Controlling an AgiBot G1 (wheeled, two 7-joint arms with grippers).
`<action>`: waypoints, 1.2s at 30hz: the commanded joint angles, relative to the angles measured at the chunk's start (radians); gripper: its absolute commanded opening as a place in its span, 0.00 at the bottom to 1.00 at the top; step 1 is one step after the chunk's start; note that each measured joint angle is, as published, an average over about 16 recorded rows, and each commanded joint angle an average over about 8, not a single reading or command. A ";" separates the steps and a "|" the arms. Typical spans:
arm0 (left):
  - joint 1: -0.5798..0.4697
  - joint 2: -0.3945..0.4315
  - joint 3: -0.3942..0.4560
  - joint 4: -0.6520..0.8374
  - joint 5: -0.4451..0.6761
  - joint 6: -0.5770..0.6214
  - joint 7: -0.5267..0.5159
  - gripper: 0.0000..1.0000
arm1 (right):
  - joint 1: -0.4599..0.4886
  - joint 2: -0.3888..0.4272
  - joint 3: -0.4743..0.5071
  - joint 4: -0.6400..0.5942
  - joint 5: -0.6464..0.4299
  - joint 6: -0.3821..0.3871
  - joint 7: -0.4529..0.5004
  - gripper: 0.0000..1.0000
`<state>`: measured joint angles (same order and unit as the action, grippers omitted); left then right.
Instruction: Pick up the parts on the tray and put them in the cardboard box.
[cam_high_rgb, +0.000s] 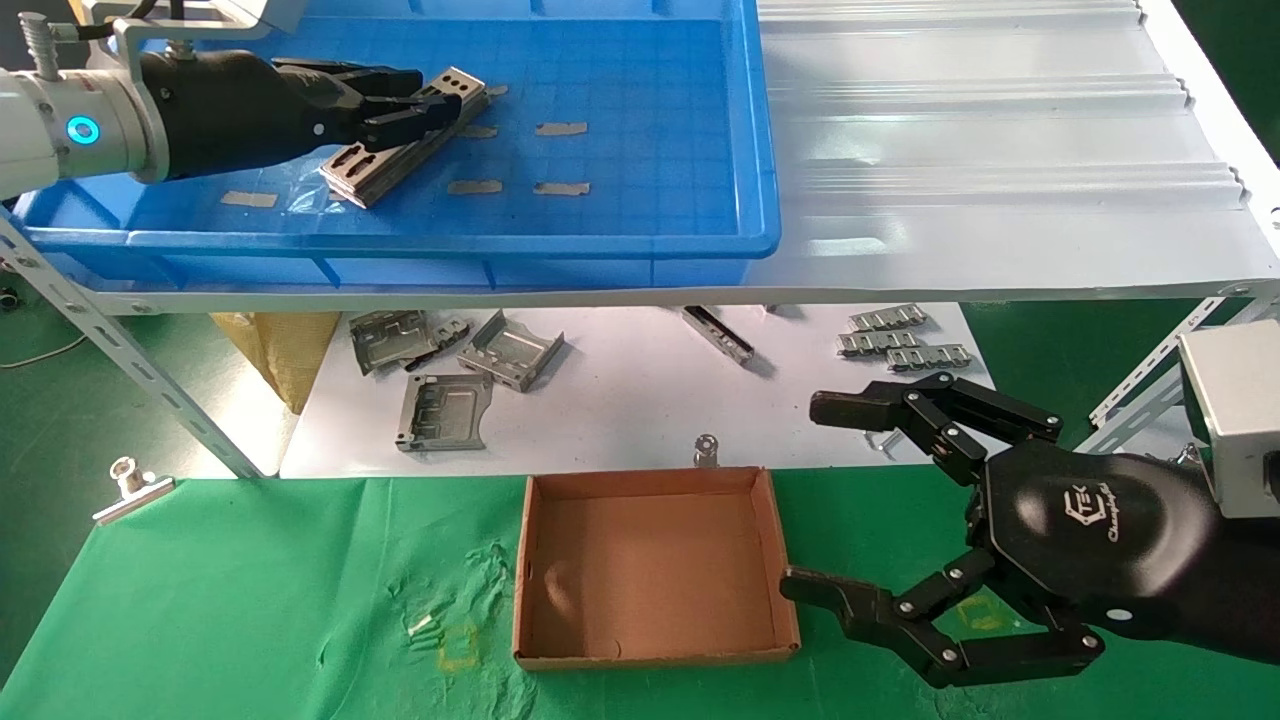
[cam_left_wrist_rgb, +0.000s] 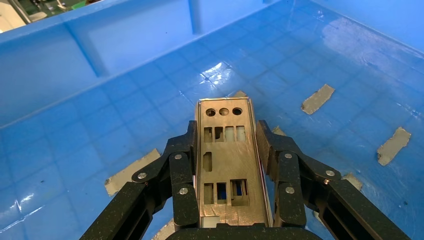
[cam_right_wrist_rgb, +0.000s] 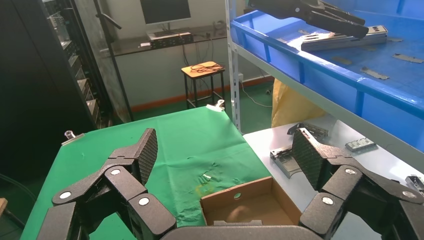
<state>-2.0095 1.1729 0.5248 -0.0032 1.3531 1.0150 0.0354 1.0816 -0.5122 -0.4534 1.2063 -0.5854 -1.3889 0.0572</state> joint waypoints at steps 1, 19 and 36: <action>0.000 -0.001 -0.001 -0.001 -0.001 0.000 0.001 0.00 | 0.000 0.000 0.000 0.000 0.000 0.000 0.000 1.00; -0.046 -0.017 -0.019 -0.034 -0.029 0.127 0.019 0.00 | 0.000 0.000 0.000 0.000 0.000 0.000 0.000 1.00; 0.096 -0.017 0.031 -0.299 -0.082 0.587 0.152 0.00 | 0.000 0.000 0.000 0.000 0.000 0.000 0.000 1.00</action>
<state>-1.9038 1.1488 0.5603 -0.3027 1.2636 1.5851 0.1808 1.0816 -0.5122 -0.4534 1.2063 -0.5853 -1.3889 0.0572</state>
